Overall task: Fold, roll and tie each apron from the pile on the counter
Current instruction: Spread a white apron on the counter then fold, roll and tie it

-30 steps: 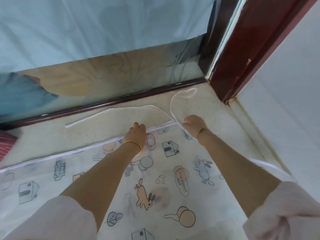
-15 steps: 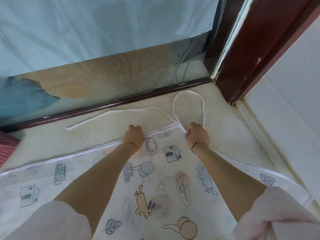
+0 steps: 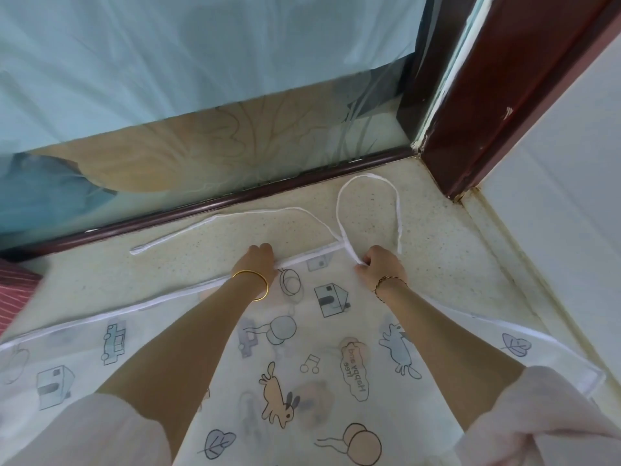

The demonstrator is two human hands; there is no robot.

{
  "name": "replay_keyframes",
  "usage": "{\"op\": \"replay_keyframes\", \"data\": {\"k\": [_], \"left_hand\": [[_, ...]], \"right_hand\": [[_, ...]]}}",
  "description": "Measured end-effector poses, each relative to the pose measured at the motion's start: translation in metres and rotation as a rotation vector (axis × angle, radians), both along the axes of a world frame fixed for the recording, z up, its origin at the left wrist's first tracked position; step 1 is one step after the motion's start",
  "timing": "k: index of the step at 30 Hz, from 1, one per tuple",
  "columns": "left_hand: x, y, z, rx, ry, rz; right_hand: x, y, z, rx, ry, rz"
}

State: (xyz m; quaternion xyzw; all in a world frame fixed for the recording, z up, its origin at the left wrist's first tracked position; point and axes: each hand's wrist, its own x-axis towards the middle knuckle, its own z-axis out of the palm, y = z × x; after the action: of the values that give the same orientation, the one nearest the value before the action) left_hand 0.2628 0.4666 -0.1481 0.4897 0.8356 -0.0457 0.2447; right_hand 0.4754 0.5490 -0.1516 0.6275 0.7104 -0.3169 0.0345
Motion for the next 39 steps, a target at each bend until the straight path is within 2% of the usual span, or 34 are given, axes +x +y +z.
{"op": "replay_keyframes", "data": {"k": [4, 8, 10, 16, 20, 22, 24, 27, 29, 32, 36, 38, 39], "left_hand": [[-0.005, -0.01, 0.003, -0.038, 0.099, -0.034], [0.015, -0.017, 0.014, 0.069, 0.215, 0.004], [0.043, -0.011, 0.019, 0.15, 0.232, -0.105], [0.188, -0.006, 0.029, 0.185, -0.078, -0.535], [0.254, -0.016, 0.042, 0.353, -0.204, -0.655], [0.274, -0.016, 0.047, 0.38, -0.191, -0.671], [0.284, -0.014, 0.049, 0.329, -0.1, -0.671], [0.289, -0.012, 0.053, 0.266, 0.081, -0.594], [0.29, -0.014, 0.055, 0.2, 0.147, -0.528], [0.294, -0.019, 0.053, -0.028, 0.2, -0.487], [0.289, -0.026, 0.035, -0.293, 0.207, -0.4], [0.285, -0.035, 0.022, -0.386, 0.245, -0.414], [0.285, -0.041, 0.015, -0.433, 0.283, -0.451]], "right_hand": [[-0.004, -0.015, 0.006, -0.027, 0.018, -0.004], [0.017, -0.036, 0.022, 0.239, 0.006, 0.077], [0.041, -0.051, 0.032, 0.334, 0.096, 0.024], [0.121, -0.112, 0.05, 0.421, 0.277, -0.307], [0.17, -0.142, 0.06, 0.432, 0.25, -0.601], [0.196, -0.153, 0.063, 0.445, 0.194, -0.737], [0.22, -0.163, 0.063, 0.359, 0.139, -0.848], [0.245, -0.175, 0.06, 0.098, 0.085, -0.92], [0.25, -0.177, 0.059, -0.054, 0.171, -0.935], [0.245, -0.173, 0.057, -0.223, 0.426, -0.987], [0.246, -0.157, 0.06, -0.234, 0.701, -1.163], [0.249, -0.145, 0.059, -0.193, 0.692, -1.183], [0.251, -0.138, 0.06, -0.137, 0.605, -1.13]]}}
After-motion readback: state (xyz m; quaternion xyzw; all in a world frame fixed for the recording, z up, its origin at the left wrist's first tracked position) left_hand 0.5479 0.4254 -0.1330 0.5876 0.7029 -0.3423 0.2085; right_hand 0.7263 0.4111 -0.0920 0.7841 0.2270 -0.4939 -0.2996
